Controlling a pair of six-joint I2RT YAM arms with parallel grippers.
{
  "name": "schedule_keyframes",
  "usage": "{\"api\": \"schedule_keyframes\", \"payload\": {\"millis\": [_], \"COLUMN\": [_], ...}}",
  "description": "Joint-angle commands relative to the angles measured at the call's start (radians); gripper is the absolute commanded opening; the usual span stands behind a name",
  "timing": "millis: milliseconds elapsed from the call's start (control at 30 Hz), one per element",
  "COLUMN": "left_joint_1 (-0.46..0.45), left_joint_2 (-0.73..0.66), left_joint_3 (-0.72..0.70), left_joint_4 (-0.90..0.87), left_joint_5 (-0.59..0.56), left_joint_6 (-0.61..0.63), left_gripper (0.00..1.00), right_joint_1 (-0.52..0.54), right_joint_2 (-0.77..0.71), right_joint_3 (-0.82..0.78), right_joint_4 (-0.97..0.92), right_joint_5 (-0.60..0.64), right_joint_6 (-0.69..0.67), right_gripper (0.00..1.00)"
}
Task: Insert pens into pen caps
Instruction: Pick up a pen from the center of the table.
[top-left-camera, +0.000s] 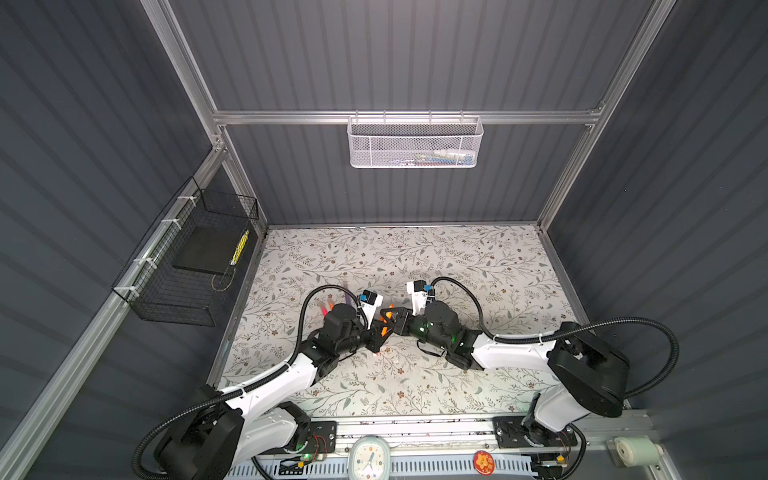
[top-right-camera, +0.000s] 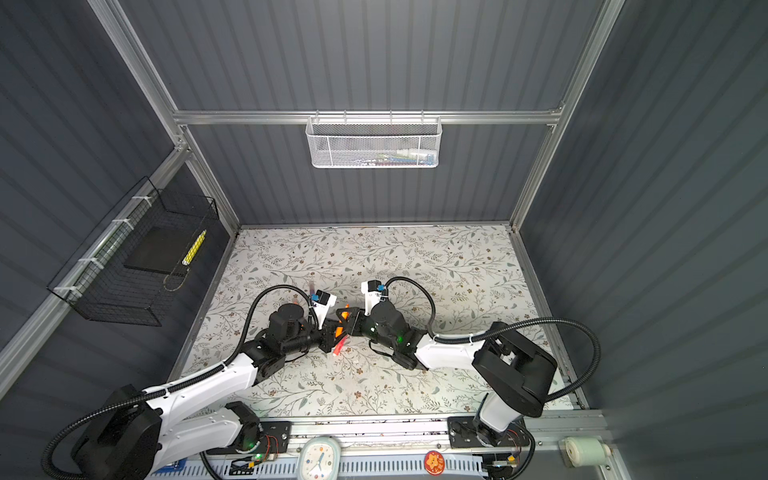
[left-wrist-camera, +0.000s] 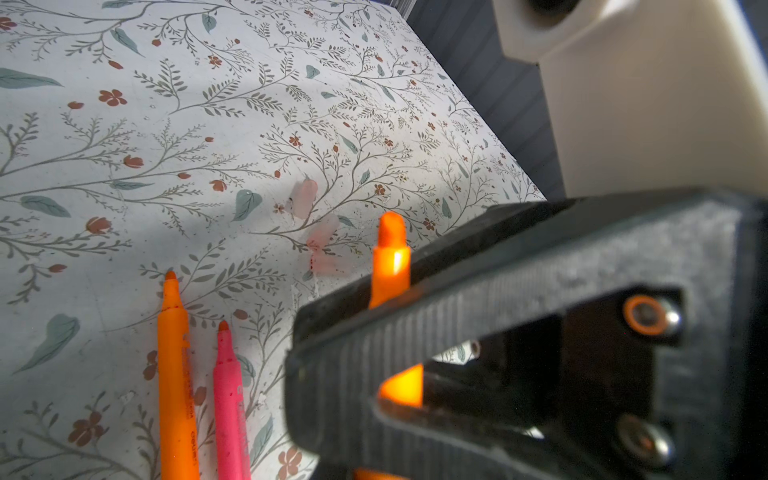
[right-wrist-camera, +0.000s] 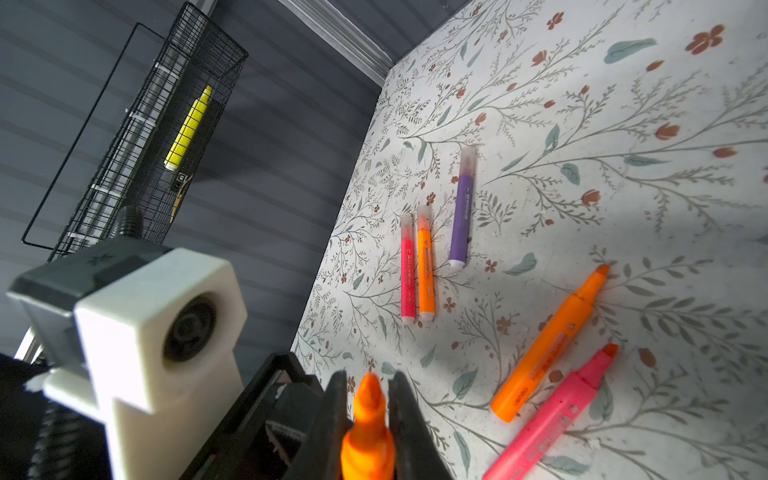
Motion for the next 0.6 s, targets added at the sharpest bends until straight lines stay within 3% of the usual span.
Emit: {"api": "schedule_keyframes", "payload": {"millis": [0, 133, 167, 233, 333, 400, 567], "left_joint_1": [-0.006, -0.006, -0.005, -0.006, -0.005, -0.006, -0.002], "left_joint_2": [-0.025, -0.031, -0.032, -0.036, -0.050, -0.066, -0.112], "left_joint_3": [0.030, 0.027, 0.025, 0.019, 0.007, -0.011, -0.063], "left_joint_4": [0.022, 0.021, 0.020, 0.017, -0.009, -0.015, -0.055], "left_joint_5": [-0.004, -0.004, -0.033, -0.057, -0.133, -0.198, -0.459], "left_joint_6": [0.009, 0.006, 0.004, 0.004, -0.004, -0.014, -0.074], "left_gripper": [0.06, 0.00, 0.00, 0.00, 0.00, 0.00, 0.00], "right_joint_1": [0.011, 0.011, 0.011, 0.010, 0.007, -0.004, -0.077], "right_joint_2": [-0.001, -0.007, -0.008, -0.020, -0.074, -0.125, -0.282], "right_joint_3": [0.009, 0.004, 0.003, -0.007, -0.033, -0.063, -0.182], "right_joint_4": [-0.008, -0.006, -0.006, -0.007, -0.042, -0.073, -0.144], "right_joint_5": [-0.007, -0.003, -0.003, 0.008, 0.055, 0.093, 0.145], "right_joint_6": [-0.016, -0.019, -0.022, -0.030, -0.056, -0.073, -0.084], "right_gripper": [0.07, 0.16, 0.25, 0.53, 0.73, 0.79, 0.82]}}
